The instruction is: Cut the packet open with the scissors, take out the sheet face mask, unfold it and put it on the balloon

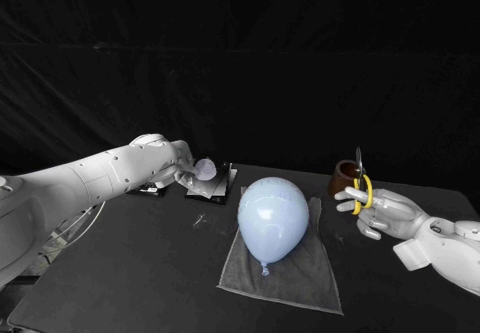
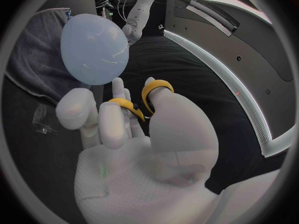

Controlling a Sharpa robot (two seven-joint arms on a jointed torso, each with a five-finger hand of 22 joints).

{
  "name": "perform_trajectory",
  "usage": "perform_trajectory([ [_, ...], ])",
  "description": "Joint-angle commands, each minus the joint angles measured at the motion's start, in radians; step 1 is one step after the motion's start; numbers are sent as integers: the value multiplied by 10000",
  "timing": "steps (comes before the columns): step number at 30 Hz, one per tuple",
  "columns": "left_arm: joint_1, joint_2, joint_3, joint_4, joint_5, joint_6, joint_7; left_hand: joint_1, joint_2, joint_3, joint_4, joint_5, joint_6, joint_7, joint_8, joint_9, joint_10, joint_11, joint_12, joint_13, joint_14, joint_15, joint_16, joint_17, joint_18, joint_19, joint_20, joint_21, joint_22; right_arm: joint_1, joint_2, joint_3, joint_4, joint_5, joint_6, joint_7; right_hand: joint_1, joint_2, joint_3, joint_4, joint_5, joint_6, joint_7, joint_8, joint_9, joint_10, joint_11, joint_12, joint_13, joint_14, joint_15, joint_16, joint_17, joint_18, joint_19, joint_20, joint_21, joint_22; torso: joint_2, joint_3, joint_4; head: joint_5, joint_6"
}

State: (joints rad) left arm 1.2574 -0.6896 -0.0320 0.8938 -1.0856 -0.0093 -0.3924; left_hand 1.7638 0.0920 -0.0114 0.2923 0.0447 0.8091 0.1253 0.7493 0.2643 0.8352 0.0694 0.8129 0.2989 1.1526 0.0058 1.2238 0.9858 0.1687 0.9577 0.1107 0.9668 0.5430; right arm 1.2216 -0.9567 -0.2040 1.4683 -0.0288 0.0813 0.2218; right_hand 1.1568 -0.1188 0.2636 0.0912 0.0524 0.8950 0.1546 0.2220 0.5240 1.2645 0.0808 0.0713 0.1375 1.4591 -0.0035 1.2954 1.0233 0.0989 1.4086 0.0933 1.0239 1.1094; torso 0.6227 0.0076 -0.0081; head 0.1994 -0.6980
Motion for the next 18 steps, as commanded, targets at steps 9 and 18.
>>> perform_trajectory([
  [9, 56, -468, 25, 705, 297, -336, 2015, 207, -161, 600, -112, 34, 194, 14, -152, -97, 219, -66, -187, -108, 14, -10, 22, -100, 142, -64, -68, 101, 69, 6, 33, 14, -65, -167, -95, 40, 36, 90, -40, 12, -42, 86, 16, 8, -3, 61, -19, 24, 14, 64, -36, 30, 19, 132, 42, -12, 34, 25, 0, -9, 11, -41, 98],
  [18, 324, -895, 136, 1657, 238, -344, 3097, 146, -344, 813, -63, 34, 341, 3, -240, -154, 341, -80, -277, -169, 81, -15, 85, -18, 139, -91, -68, 152, 114, 52, 57, 26, -49, -357, -319, 96, 383, 116, 38, -171, -41, 116, 8, -29, -41, 63, -30, -8, -5, 63, -44, 28, 5, 132, 45, -22, 22, 29, -8, -3, 6, -208, 304],
])
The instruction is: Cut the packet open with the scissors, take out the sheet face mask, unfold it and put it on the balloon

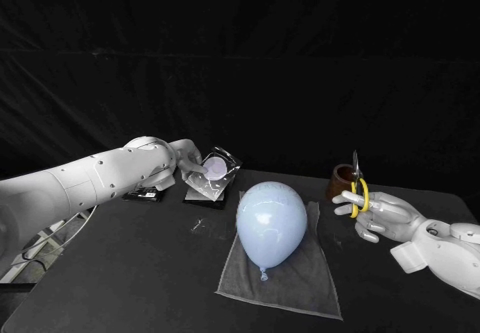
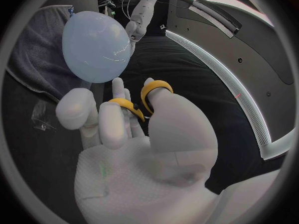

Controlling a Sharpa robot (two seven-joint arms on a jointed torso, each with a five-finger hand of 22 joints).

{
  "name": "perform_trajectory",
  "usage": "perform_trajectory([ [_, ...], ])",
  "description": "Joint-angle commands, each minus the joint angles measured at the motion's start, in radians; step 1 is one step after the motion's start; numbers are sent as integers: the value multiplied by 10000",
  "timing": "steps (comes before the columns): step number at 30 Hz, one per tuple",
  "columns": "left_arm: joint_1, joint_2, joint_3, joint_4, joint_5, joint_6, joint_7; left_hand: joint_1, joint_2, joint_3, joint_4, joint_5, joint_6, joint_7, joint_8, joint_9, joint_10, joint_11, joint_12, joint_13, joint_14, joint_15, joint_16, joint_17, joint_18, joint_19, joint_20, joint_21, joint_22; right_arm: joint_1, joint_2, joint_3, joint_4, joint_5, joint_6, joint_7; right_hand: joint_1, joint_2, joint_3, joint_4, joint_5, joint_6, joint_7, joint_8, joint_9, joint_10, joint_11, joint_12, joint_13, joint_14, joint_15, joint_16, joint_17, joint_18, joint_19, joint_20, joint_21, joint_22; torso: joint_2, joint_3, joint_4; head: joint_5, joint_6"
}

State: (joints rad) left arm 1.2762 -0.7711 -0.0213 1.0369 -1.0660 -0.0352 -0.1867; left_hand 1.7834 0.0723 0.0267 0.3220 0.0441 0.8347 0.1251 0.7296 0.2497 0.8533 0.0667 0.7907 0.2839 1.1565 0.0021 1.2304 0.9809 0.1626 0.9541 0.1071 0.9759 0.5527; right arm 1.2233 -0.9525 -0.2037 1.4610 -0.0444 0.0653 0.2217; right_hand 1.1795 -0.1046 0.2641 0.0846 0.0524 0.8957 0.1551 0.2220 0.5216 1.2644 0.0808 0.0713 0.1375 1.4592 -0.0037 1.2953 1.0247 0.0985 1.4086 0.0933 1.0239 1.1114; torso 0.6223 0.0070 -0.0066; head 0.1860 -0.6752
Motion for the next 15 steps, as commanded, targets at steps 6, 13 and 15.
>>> perform_trajectory([
  [6, 504, -239, 87, 706, -95, -3, 1331, -73, -230, 578, -358, 40, 151, 4, -103, -41, 220, -62, -114, -56, 55, 11, 36, 37, 203, -65, -42, 96, 45, 128, 23, 52, 68, -204, -198, 152, 420, 25, 200, -238, -40, 175, -16, -64, -57, 89, -52, -21, -27, 52, -60, 10, -46, 140, 44, -34, 4, 3, -8, 3, -6, -273, 232],
  [13, 1090, -189, 136, 1138, -168, 445, 1428, -118, -325, 758, -356, 40, 214, 6, -168, -74, 278, -64, -171, -90, 45, 8, 33, 16, 202, -80, -49, 131, 75, 324, 87, 95, 102, -33, -242, 216, 570, 40, 392, -316, -34, 266, -32, -120, -116, 116, -69, -37, -63, 56, -74, 17, -34, 135, 54, -46, 19, 26, -17, 11, -22, -722, 441],
  [15, 1210, -154, 148, 1227, -144, 548, 1426, -135, -351, 808, -356, 40, 231, 6, -184, -81, 294, -65, -186, -98, 46, 8, 34, 18, 202, -87, -51, 138, 81, 365, 109, 106, 105, -2, -253, 227, 570, 40, 392, -316, -34, 266, -32, -120, -116, 116, -69, -37, -63, 56, -74, 17, -34, 135, 54, -46, 19, 26, -17, 8, -28, -923, 508],
])
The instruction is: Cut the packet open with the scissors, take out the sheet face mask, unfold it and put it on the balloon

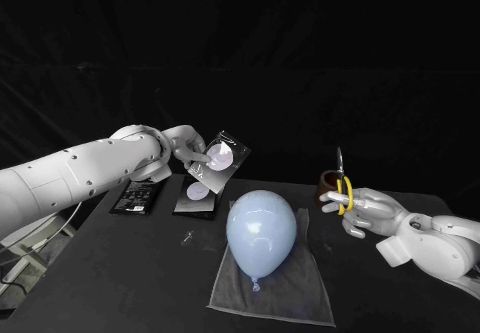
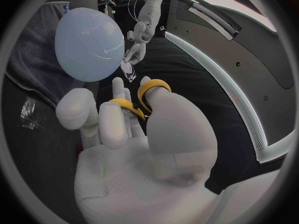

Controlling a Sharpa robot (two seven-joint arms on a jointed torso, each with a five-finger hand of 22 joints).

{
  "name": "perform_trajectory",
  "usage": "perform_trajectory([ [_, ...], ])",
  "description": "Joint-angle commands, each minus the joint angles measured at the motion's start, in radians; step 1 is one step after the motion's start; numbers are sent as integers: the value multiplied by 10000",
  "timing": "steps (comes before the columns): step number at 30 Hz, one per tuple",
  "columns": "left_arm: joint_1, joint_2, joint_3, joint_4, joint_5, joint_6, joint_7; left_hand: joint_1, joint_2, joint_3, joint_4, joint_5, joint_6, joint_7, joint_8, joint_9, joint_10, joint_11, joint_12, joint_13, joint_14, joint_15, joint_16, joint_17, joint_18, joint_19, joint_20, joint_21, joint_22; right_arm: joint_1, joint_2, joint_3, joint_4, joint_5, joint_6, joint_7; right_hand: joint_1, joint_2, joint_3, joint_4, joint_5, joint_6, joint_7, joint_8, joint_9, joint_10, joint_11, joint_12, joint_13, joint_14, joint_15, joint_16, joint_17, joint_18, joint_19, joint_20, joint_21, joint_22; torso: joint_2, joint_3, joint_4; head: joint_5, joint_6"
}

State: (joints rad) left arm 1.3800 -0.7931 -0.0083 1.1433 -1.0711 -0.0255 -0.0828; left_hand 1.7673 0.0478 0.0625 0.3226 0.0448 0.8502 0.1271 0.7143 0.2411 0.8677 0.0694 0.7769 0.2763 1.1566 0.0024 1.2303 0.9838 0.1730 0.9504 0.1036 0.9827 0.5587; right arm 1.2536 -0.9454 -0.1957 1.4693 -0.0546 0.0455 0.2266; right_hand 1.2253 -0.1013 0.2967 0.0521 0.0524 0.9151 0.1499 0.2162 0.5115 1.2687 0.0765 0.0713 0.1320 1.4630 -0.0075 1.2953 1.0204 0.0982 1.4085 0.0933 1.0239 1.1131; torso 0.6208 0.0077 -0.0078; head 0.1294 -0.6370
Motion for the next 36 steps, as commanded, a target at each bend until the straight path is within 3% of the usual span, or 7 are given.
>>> perform_trajectory([
  [1, 255, 97, 26, 222, -31, 541, 376, 26, -107, 449, -362, 34, 77, -14, -31, 5, 151, -92, -48, -22, 44, 5, 35, -11, 98, -50, -15, 69, 21, 93, 54, 34, 22, 118, -60, 184, 113, 7, 67, 10, -35, 72, 20, -63, -15, 74, -26, -37, -8, 18, -35, 17, 9, 138, 54, -46, 19, 9, -12, 8, -25, -446, 134],
  [4, 448, 194, 38, 415, 171, 871, 304, -3, -146, 528, -361, 34, 106, -18, -53, -5, 183, -95, -66, -33, 45, 3, 37, -12, 98, -61, -17, 79, 31, 176, 96, 48, 14, 162, -72, 198, 120, 0, 85, 4, -34, 81, 20, -71, -22, 76, -26, -38, -13, 21, -36, 23, 20, 138, 56, -47, 21, 11, -36, 19, -25, -732, 189],
  [7, 572, 353, 44, 703, 251, 1357, 13, -27, -180, 619, -364, 34, 122, -18, -82, -18, 194, -96, -94, -47, -16, 3, -14, -98, 100, -76, -22, 83, 38, 244, 136, 60, -5, 211, -96, 215, 115, -16, 90, 3, -35, 84, 24, -78, -29, 75, -23, -41, -17, 22, -36, 24, 22, 138, 56, -48, 19, 11, -72, 43, -27, -911, 259],
  [12, 639, 767, 45, 934, 211, 2220, -442, -83, -256, 811, -369, 34, 142, -6, -138, -37, 199, -87, -149, -71, -122, 8, -119, -242, 99, -111, -27, 77, 44, 294, 200, 76, -77, 302, -160, 264, 58, -86, 103, 23, -38, 93, 42, -122, -62, 60, -5, -55, -39, 23, -26, 24, 18, 137, 55, -45, 7, 5, -116, 51, -56, -1148, 331],
  [17, 657, 1163, 43, 963, 303, 2620, -625, -100, -284, 898, -380, 34, 154, -6, -155, -41, 206, -87, -165, -78, -119, 8, -125, -245, 100, -119, -28, 77, 47, 326, 266, 85, -103, 452, -307, 354, -20, -158, 97, 57, -41, 88, 63, -175, -97, 10, 18, -77, -72, 26, -9, 28, 21, 126, 66, -35, 32, 32, -153, 58, -110, -1402, 487],
  [22, 662, 1499, 42, 931, 550, 2837, -679, -113, -327, 1019, -396, 34, 172, -4, -176, -45, 215, -88, -181, -83, -103, 5, -121, -240, 101, -122, -30, 85, 54, 361, 347, 91, -151, 600, -475, 440, -47, -218, 114, 60, -42, 38, 94, -265, -146, -138, 59, -102, -137, 27, 23, 34, 22, 123, 65, -15, 18, 28, -174, 81, -132, -1573, 524],
  [36, 670, 1770, 46, 1090, 1717, 3257, -753, -369, -637, 1767, -441, 34, 245, 9, -277, -36, 246, -75, -225, -77, -81, 16, -106, -247, 99, -160, -24, 137, 107, 378, 513, 93, -388, 615, -694, 429, -84, -277, 100, 66, -42, 6, 120, -328, -180, -227, 87, -97, -182, 25, 46, 35, 16, 119, 67, 3, 24, 40, -166, 60, -121, -1838, 535],
])
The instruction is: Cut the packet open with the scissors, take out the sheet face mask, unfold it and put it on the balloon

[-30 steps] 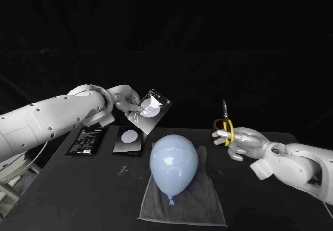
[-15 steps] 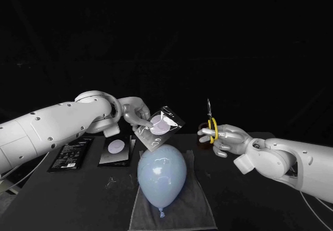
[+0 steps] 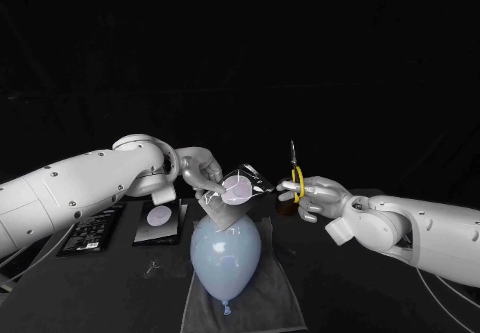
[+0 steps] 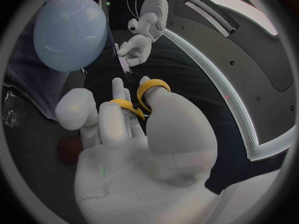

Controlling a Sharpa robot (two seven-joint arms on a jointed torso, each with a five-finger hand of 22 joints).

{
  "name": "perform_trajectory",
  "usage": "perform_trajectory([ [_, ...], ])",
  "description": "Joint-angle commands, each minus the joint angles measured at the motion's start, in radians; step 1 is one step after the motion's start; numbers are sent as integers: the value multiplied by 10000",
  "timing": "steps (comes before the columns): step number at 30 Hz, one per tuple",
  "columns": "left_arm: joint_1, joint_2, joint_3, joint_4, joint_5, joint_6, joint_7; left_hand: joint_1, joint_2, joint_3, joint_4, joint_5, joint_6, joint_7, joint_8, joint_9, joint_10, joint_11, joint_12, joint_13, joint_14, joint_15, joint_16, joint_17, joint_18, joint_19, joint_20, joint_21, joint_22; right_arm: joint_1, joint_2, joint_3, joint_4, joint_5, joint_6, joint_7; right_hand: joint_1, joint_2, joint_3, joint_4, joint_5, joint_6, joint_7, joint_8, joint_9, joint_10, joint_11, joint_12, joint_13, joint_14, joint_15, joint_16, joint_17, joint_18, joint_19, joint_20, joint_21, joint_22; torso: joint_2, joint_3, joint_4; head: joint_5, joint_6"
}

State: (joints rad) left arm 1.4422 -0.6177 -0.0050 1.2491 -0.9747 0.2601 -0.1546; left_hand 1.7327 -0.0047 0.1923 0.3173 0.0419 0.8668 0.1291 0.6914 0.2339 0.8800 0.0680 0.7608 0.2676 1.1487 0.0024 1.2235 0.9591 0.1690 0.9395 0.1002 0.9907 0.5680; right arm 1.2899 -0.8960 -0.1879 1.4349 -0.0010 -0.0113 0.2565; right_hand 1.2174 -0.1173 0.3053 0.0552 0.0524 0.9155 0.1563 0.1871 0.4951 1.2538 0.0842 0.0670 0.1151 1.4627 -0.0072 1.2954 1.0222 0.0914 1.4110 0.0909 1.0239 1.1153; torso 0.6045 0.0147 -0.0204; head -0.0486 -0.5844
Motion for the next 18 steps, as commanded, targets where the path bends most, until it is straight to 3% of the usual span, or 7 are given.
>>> perform_trajectory([
  [1, 50, 8, 14, 38, 839, 395, -43, -38, -130, 523, -396, 63, 83, -12, -52, 38, 124, -62, -64, 12, 8, 15, -29, 9, 140, -50, 9, 62, 18, 15, 21, 15, -67, 46, -142, 123, -6, -116, 14, 34, -42, 1, 56, -37, -16, -78, 11, -54, -13, 28, 43, 35, -2, 188, 42, 27, 24, 17, -3, -6, 6, -58, 11],
  [6, 82, -32, 18, 83, 1042, 395, -79, -92, -199, 695, -424, 63, 98, -10, -66, 46, 126, -62, -61, 21, 27, 14, -10, 23, 141, -47, 7, 84, 34, 15, 46, 13, -161, -73, -185, 87, -26, -134, 2, 41, -43, -3, 68, -52, -24, -95, 20, -50, -23, 28, 50, 37, -1, 186, 44, 33, 27, 21, -11, 5, 24, -84, -1],
  [8, 91, -55, 20, 155, 1071, 422, -93, -92, -199, 695, -424, 63, 98, -10, -66, 46, 126, -62, -61, 21, 27, 14, -10, 23, 141, -47, 7, 84, 34, 13, 74, 13, -195, -100, -184, 72, -41, -144, -6, 48, -43, -6, 76, -61, -28, -105, 27, -47, -30, 27, 55, 36, -3, 188, 42, 36, 19, 16, 5, -9, 25, -92, -10],
  [9, 94, -67, 21, 191, 1077, 429, -97, -355, -429, 1258, -510, 62, 133, -6, -97, 85, 129, -58, -38, 60, 21, 18, 5, 3, 140, -64, 9, 138, 81, 11, 87, 12, -208, -112, -180, 65, -41, -144, -6, 48, -43, -6, 76, -61, -28, -105, 27, -47, -30, 27, 55, 36, -3, 188, 42, 36, 19, 16, 12, -13, 17, -96, -15],
  [18, 105, -58, 25, 321, 1008, 477, -145, -451, -501, 1451, -562, 62, 136, -3, -104, 102, 124, -56, -30, 74, 14, 19, 6, -10, 141, -73, 10, 153, 95, -1, 215, 11, -216, -254, -117, -13, -74, -154, -23, 65, -43, -8, 89, -75, -35, -119, 38, -42, -40, 22, 63, 27, -24, 194, 31, 43, -16, -11, 9, -22, 23, -121, -95],
])
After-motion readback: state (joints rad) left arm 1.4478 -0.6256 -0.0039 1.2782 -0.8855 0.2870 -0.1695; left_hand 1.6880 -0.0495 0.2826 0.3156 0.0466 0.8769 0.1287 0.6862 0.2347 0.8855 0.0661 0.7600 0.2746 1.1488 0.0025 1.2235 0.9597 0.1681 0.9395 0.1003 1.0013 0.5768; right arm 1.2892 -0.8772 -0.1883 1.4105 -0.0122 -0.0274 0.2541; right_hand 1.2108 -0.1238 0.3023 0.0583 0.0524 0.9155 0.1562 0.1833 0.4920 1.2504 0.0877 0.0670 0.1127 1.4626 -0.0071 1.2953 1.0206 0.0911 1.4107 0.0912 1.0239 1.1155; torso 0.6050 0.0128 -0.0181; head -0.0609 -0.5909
